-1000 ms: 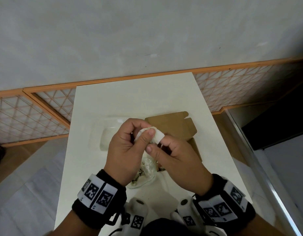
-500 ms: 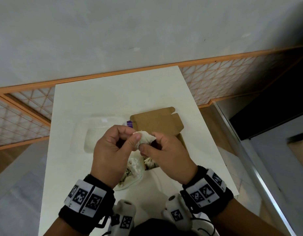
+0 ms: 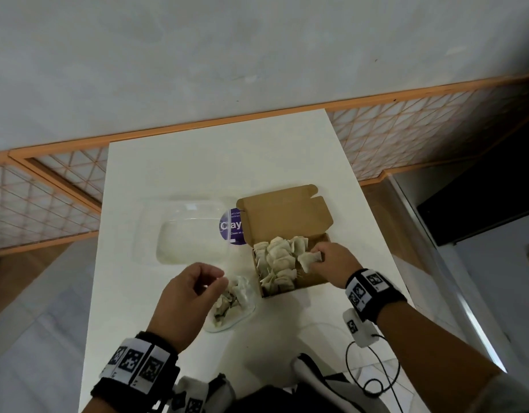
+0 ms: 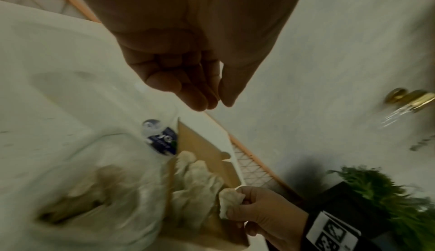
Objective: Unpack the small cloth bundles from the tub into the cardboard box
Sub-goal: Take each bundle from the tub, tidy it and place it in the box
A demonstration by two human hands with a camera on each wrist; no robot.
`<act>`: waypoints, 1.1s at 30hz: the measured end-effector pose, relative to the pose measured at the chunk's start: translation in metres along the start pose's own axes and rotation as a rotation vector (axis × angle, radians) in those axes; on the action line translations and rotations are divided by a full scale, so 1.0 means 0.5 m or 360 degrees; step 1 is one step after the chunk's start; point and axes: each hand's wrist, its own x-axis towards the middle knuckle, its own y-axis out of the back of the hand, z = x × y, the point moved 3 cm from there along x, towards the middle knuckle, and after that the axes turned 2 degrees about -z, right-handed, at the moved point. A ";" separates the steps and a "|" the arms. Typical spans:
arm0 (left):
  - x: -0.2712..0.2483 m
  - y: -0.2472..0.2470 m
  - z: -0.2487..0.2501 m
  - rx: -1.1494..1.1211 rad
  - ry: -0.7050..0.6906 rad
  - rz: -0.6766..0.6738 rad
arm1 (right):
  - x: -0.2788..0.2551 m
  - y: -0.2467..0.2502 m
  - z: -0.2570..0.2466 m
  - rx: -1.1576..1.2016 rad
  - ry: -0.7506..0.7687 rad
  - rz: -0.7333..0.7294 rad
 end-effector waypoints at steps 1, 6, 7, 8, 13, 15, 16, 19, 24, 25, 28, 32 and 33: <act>-0.003 0.001 -0.014 0.0037 0.0034 -0.0026 | 0.015 -0.017 0.006 -0.0074 -0.0025 -0.0067; -0.008 0.007 -0.084 0.0188 0.0190 -0.0067 | 0.069 -0.067 -0.002 -0.0166 -0.0078 -0.0137; -0.007 0.006 -0.097 0.0213 0.0215 -0.0071 | 0.074 -0.071 -0.004 -0.0103 -0.0110 -0.0079; -0.006 0.005 -0.109 0.0245 0.0236 -0.0078 | 0.075 -0.072 -0.008 -0.0019 -0.0138 -0.0004; 0.001 -0.019 -0.147 0.0528 0.0254 -0.0196 | 0.063 -0.071 -0.024 0.0244 -0.0128 0.0302; 0.007 -0.033 -0.152 0.0624 0.0242 -0.0258 | 0.050 -0.069 -0.022 0.0309 -0.0070 0.0396; 0.011 -0.041 -0.153 0.0664 0.0231 -0.0283 | 0.042 -0.067 -0.022 0.0344 -0.0036 0.0431; 0.026 -0.065 -0.153 0.0796 0.0169 -0.0344 | 0.019 -0.065 -0.018 0.0396 0.0010 0.0434; 0.055 -0.110 -0.155 0.1244 -0.0069 -0.0452 | -0.004 -0.067 -0.005 0.0427 -0.0005 0.0428; 0.060 -0.119 -0.154 0.1352 -0.0148 -0.0464 | -0.009 -0.066 -0.005 0.0440 0.0001 0.0435; 0.075 -0.148 -0.146 0.1625 -0.0279 -0.0459 | -0.030 -0.067 -0.013 0.0495 0.0058 0.0468; 0.092 -0.176 -0.153 0.1852 -0.0189 -0.0476 | -0.071 -0.075 -0.034 0.0530 0.0152 0.0470; 0.096 -0.180 -0.157 0.1895 -0.0161 -0.0479 | -0.082 -0.078 -0.041 0.0533 0.0183 0.0445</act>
